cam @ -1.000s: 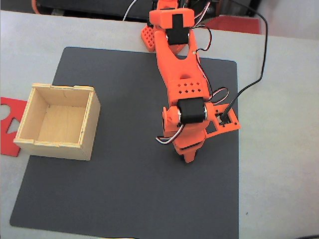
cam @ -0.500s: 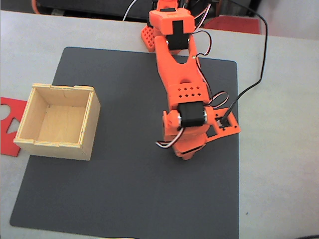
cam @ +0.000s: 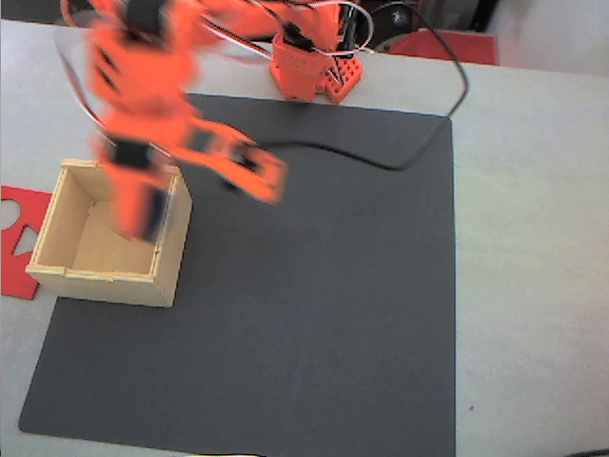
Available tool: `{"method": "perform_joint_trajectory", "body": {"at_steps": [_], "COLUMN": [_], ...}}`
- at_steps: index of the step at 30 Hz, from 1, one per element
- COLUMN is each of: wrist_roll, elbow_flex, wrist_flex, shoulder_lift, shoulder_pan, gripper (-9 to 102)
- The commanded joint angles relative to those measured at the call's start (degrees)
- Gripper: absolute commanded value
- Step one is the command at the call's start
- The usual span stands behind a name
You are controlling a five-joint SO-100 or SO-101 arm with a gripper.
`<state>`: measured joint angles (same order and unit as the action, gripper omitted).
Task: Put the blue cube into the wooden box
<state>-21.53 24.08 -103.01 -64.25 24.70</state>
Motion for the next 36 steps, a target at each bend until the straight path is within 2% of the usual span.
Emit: {"method": "perform_joint_trajectory", "body": {"at_steps": [1, 5, 8, 21, 27, 36], "wrist_roll": [-0.35, -1.23, -1.76, 0.18, 2.90, 1.58], "elbow_flex": [-2.37, -2.37, -2.37, -0.53, -0.44, 4.13], "wrist_flex": [0.00, 0.09, 0.44, -0.26, -0.44, -0.53], "shoulder_lift": [-3.60, -1.49, -0.26, 9.67, 13.10, 6.59], "shoulder_pan": [10.28, 18.37, 19.78, 3.43, 1.93, 3.78], "gripper": [0, 0, 0, 0, 0, 0]}}
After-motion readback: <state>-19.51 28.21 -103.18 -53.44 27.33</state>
